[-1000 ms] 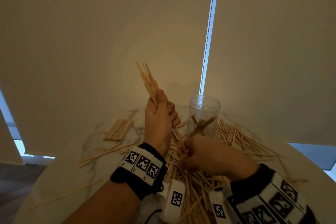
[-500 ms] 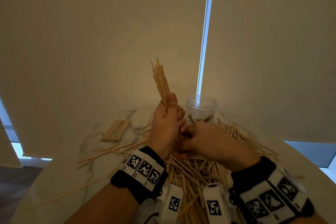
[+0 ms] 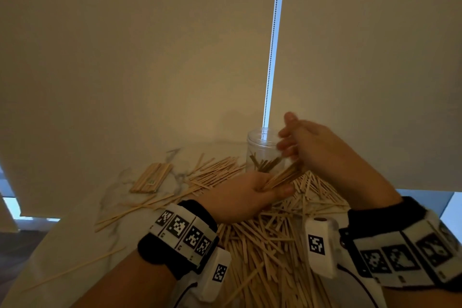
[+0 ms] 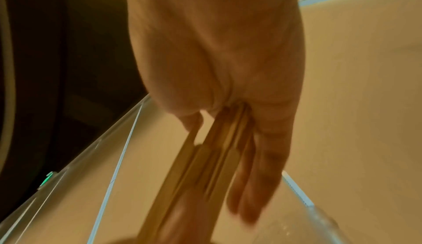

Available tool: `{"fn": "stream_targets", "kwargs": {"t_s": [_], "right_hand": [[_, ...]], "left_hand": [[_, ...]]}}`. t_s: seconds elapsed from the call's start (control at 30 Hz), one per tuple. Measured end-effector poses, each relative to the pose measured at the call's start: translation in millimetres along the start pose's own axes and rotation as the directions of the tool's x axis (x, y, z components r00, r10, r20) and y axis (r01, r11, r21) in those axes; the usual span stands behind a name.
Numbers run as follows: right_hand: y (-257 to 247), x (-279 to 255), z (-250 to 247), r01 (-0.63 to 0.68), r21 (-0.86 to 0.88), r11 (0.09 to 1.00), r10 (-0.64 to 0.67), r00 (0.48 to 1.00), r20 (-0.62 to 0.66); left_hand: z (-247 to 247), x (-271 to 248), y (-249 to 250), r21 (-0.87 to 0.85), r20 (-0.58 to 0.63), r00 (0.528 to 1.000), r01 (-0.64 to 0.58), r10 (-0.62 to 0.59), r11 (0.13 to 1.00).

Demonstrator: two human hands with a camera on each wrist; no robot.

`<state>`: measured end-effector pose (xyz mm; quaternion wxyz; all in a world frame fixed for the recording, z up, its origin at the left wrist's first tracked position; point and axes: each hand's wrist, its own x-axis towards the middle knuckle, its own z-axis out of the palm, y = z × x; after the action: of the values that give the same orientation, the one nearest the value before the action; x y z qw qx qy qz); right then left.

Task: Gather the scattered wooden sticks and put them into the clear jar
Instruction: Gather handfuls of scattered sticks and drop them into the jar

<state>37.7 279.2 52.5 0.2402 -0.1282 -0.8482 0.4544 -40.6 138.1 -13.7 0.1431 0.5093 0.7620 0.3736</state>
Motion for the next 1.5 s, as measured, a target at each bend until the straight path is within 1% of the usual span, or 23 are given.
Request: {"fn": "stream_targets", "kwargs": {"t_s": [0.07, 0.1, 0.2, 0.27, 0.43, 0.5, 0.57, 0.6, 0.67, 0.7, 0.77, 0.8, 0.83, 0.9, 0.97, 1.07, 1.17, 1.23, 1.27, 1.33, 1.4, 1.43, 1.5], "right_hand": [[0, -4, 11, -0.047, -0.088, 0.995, 0.061, 0.985, 0.163], [1, -5, 14, -0.038, -0.12, 0.992, 0.061, 0.98, 0.189], [7, -3, 14, 0.044, -0.266, 0.963, 0.008, 0.981, 0.192], [10, -3, 15, 0.125, -0.402, 0.907, -0.036, 0.974, 0.223], [9, -3, 23, 0.299, -0.536, 0.79, -0.185, 0.949, 0.257], [9, 1, 21, 0.37, -0.579, 0.726, -0.254, 0.927, 0.274], [11, 4, 16, 0.369, -0.592, 0.716, -0.268, 0.929, 0.255], [13, 6, 14, 0.366, -0.602, 0.71, -0.277, 0.931, 0.239], [17, 9, 10, 0.319, -0.597, 0.736, -0.288, 0.946, 0.15], [18, 10, 7, 0.286, -0.582, 0.761, -0.288, 0.953, 0.092], [21, 14, 3, 0.238, -0.544, 0.805, -0.292, 0.956, -0.014], [21, 16, 3, 0.226, -0.523, 0.822, -0.292, 0.955, -0.046], [21, 16, 3, 0.226, -0.506, 0.832, -0.295, 0.954, -0.06], [20, 15, 9, 0.244, -0.491, 0.836, -0.313, 0.948, -0.062], [20, 12, 18, 0.263, -0.505, 0.822, -0.33, 0.943, -0.045], [26, 11, 32, 0.263, -0.611, 0.747, -0.339, 0.941, -0.01], [31, 14, 34, 0.227, -0.568, 0.791, -0.303, 0.952, -0.041], [32, 15, 32, 0.271, -0.484, 0.832, -0.332, 0.942, -0.044], [32, 14, 31, 0.308, -0.43, 0.849, -0.353, 0.935, -0.028], [32, 12, 32, 0.405, -0.37, 0.836, -0.432, 0.902, 0.012], [33, 14, 36, 0.482, -0.438, 0.759, -0.523, 0.852, 0.032], [34, 15, 37, 0.491, -0.5, 0.713, -0.556, 0.831, 0.021], [35, 18, 37, 0.462, -0.586, 0.665, -0.59, 0.807, -0.032]], "left_hand": [[-1, 0, 4, 0.103, -0.014, 1.0, -0.001, 0.002, 0.995], [-4, 0, 4, 0.147, -0.02, 1.0, 0.003, 0.0, 0.989], [-16, -1, 7, 0.288, -0.065, 0.998, 0.029, -0.011, 0.957], [-25, 0, 11, 0.376, -0.074, 0.997, 0.042, -0.015, 0.926], [-39, 8, 19, 0.396, -0.084, 0.994, 0.096, -0.068, 0.913], [-41, 8, 23, 0.321, -0.067, 0.997, 0.067, -0.047, 0.945], [-45, 4, 23, 0.192, -0.061, 0.996, 0.07, -0.059, 0.979], [-48, 2, 23, 0.15, -0.087, 0.994, 0.08, -0.067, 0.986], [-58, -2, 20, 0.155, -0.233, 0.969, 0.113, -0.075, 0.981], [-63, -3, 17, 0.115, -0.35, 0.932, 0.14, -0.092, 0.983], [-70, 0, 8, -0.15, -0.545, 0.814, 0.143, -0.202, 0.978], [-71, 2, 4, -0.293, -0.577, 0.763, 0.14, -0.291, 0.946], [-69, 4, 3, -0.411, -0.559, 0.736, 0.152, -0.381, 0.899], [-60, 8, 3, -0.618, -0.437, 0.75, 0.151, -0.497, 0.771], [-50, 11, 10, -0.739, -0.341, 0.794, 0.104, -0.503, 0.666], [-40, 15, 14, -0.729, -0.362, 0.823, 0.042, -0.437, 0.683], [-35, 15, 7, -0.633, -0.391, 0.833, 0.064, -0.39, 0.772], [-32, 16, -2, -0.562, -0.444, 0.809, 0.084, -0.385, 0.823], [-30, 18, -7, -0.57, -0.467, 0.789, 0.077, -0.4, 0.818], [-29, 21, -15, -0.663, -0.471, 0.759, 0.032, -0.45, 0.748], [-29, 22, -19, -0.745, -0.458, 0.744, -0.022, -0.487, 0.667], [-29, 23, -20, -0.752, -0.461, 0.743, -0.036, -0.485, 0.659], [-27, 25, -20, -0.716, -0.493, 0.749, -0.06, -0.443, 0.695]]}}
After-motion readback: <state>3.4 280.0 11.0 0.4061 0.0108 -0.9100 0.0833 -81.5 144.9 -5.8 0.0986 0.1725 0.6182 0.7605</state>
